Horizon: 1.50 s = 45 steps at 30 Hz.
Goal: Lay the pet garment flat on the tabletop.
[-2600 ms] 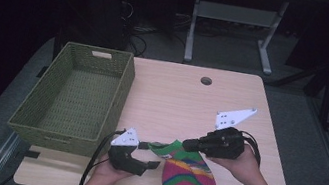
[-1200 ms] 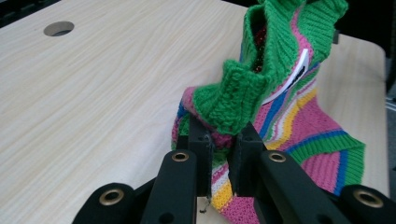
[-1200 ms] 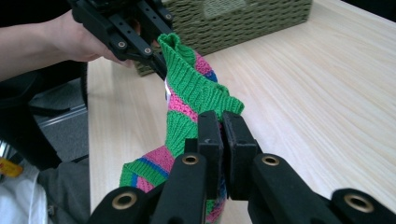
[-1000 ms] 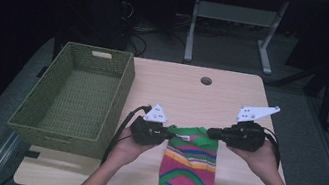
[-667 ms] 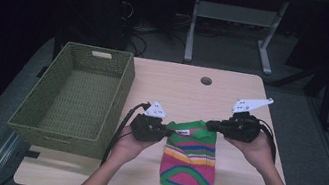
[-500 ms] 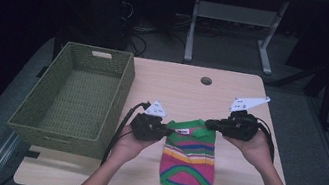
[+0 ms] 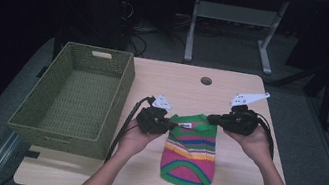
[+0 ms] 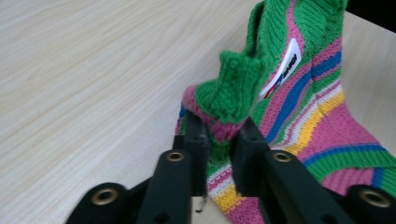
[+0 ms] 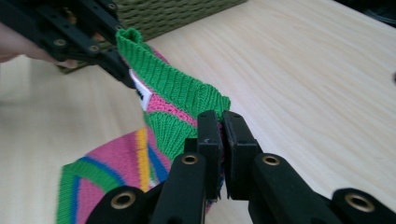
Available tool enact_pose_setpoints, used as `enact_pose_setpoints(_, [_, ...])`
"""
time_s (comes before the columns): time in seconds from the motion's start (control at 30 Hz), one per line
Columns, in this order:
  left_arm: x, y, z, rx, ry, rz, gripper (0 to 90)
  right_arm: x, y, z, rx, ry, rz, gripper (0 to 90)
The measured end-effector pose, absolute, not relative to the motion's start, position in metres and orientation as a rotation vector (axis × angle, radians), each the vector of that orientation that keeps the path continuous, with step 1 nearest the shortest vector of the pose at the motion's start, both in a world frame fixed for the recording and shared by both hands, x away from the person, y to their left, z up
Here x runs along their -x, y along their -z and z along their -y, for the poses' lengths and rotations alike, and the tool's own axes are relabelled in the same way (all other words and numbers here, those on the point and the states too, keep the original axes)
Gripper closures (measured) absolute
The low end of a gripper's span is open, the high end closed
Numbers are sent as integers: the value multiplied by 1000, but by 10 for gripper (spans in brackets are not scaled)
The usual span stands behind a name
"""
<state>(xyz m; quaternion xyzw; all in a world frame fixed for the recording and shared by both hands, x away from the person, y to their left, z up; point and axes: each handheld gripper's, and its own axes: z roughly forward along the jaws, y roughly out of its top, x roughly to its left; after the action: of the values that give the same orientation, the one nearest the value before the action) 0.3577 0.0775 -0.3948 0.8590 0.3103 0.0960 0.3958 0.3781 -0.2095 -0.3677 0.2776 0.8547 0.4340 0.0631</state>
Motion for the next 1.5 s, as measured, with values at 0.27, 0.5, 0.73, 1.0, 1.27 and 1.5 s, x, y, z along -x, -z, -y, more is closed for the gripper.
enact_pose_setpoints(0.27, [-370,398,-85,-2087,-282,-899,469,-414,379,221,-1059,-1345,-2394,575])
enact_pose_setpoints(0.5, [-363,407,-83,-2094,-238,-859,448,-410,394,230,-1110,-1305,-2507,506])
enact_pose_setpoints(0.73, [-358,416,-78,-2121,-177,-831,508,-395,408,234,-1109,-1226,-2587,563])
enact_pose_setpoints(1.0, [-353,425,-63,-2245,-171,-706,797,-376,418,228,-1076,-1171,-2685,788])
enact_pose_setpoints(1.27, [-349,438,-45,-2352,-128,-646,900,-365,428,215,-992,-965,-2772,896])
enact_pose_setpoints(1.5, [-352,444,-37,-2423,-123,-640,899,-366,439,209,-984,-900,-2792,897])
